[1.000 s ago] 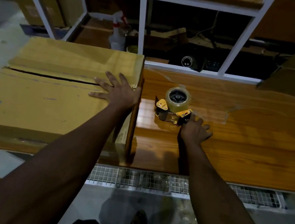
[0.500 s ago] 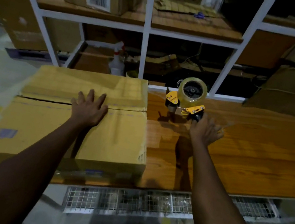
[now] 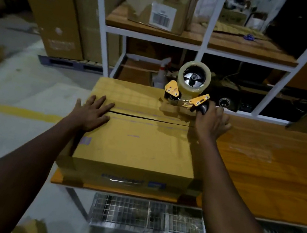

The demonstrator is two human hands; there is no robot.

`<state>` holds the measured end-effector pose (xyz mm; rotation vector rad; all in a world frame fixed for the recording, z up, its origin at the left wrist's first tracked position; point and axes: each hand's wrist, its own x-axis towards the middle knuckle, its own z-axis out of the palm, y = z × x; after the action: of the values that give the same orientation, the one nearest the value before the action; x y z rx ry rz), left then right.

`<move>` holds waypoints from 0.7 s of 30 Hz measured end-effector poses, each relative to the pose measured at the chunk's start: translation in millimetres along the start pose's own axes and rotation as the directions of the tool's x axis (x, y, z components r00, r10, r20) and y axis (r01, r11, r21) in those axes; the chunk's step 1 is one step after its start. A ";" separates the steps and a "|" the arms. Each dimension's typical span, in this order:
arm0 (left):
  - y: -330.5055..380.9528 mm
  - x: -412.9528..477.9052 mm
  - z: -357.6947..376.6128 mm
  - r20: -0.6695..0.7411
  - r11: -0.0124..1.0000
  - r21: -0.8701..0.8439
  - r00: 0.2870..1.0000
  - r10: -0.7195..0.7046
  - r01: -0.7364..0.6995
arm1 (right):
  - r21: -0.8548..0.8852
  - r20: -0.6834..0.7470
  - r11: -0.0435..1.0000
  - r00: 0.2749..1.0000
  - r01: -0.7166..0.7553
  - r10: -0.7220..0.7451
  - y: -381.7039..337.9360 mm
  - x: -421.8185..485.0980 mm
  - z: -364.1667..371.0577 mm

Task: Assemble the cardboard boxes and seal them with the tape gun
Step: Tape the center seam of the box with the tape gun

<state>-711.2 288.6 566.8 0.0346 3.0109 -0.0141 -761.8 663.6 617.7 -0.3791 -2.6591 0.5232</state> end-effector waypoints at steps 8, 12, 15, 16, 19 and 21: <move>-13.2 -15.4 5.2 -0.049 0.935 -0.356 0.998 -0.026 0.007 | 0.069 0.006 0.991 0.993 0.113 -0.114 -59.5 -28.4 17.2; 30.9 -26.2 0.2 -0.148 0.906 -0.422 0.989 -0.028 -0.038 | 0.085 0.000 0.986 0.990 0.143 -0.144 -64.7 -26.4 22.6; 74.5 -29.1 3.4 -0.185 0.913 -0.406 0.982 -0.039 -0.040 | 0.058 -0.016 0.983 0.985 0.172 -0.171 -57.2 -19.9 23.1; 88.2 -29.5 6.0 -0.184 0.911 -0.411 0.981 -0.056 -0.025 | 0.054 -0.022 0.982 0.983 0.181 -0.180 -53.9 -17.7 22.4; 124.5 -30.6 10.2 -0.197 0.903 -0.429 0.976 -0.093 -0.001 | 0.078 -0.031 0.978 0.981 0.193 -0.192 -44.8 -12.5 18.5; 145.3 -30.6 10.8 -0.215 0.916 -0.401 0.970 -0.115 0.019 | 0.096 -0.038 0.971 0.976 0.218 -0.215 -36.1 -8.1 15.4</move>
<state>-676.0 433.0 558.9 -0.1165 3.1805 0.6387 -767.9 624.0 616.8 -0.0646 -2.5936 0.5734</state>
